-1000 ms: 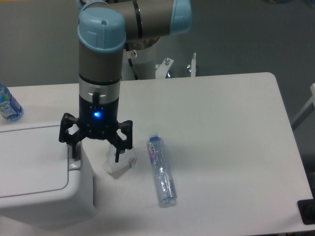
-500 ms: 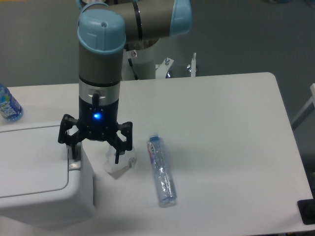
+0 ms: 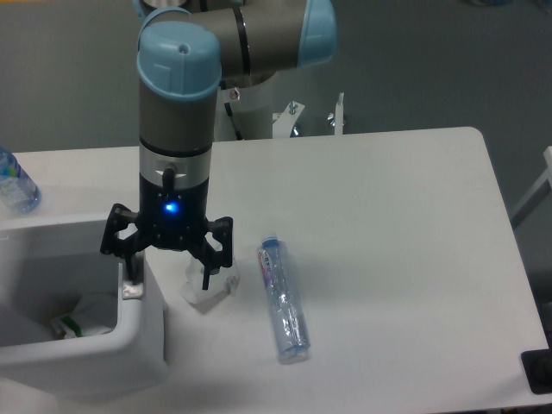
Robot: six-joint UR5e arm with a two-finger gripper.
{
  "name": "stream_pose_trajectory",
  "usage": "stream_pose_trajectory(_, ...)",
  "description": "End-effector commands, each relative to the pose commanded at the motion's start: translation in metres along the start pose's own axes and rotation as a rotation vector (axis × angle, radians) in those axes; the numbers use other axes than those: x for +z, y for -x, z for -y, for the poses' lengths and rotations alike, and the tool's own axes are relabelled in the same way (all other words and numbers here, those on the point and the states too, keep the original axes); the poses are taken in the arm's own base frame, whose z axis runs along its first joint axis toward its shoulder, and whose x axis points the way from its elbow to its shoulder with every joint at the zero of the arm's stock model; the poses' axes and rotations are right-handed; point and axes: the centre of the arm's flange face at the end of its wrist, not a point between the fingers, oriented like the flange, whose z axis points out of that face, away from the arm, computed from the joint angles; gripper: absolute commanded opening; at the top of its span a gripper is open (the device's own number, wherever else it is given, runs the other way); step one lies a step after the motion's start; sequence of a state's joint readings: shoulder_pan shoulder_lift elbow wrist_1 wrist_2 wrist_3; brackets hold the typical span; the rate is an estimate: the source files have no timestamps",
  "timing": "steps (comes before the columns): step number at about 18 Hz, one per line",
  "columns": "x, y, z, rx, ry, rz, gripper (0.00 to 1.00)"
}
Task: Open the trash can
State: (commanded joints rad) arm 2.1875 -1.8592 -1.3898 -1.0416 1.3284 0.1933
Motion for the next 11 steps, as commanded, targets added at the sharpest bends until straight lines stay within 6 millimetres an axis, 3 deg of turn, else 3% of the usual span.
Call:
stream_pose_trajectory(2,-0.009,-0.001,0.004,0.003,-0.018,0.003,1.00)
stream_pose_trajectory(4,-0.034,0.006,0.017,0.002,-0.068,0.019,1.00)
stream_pose_trajectory(7,-0.077,0.053,0.033,-0.039,-0.143,0.080,1.00)
stream_pose_trajectory(9,-0.109,0.081,0.030,-0.065,-0.177,0.132,1.00)
stream_pose_trajectory(11,-0.127,0.106,0.021,-0.062,-0.170,0.203,1.00)
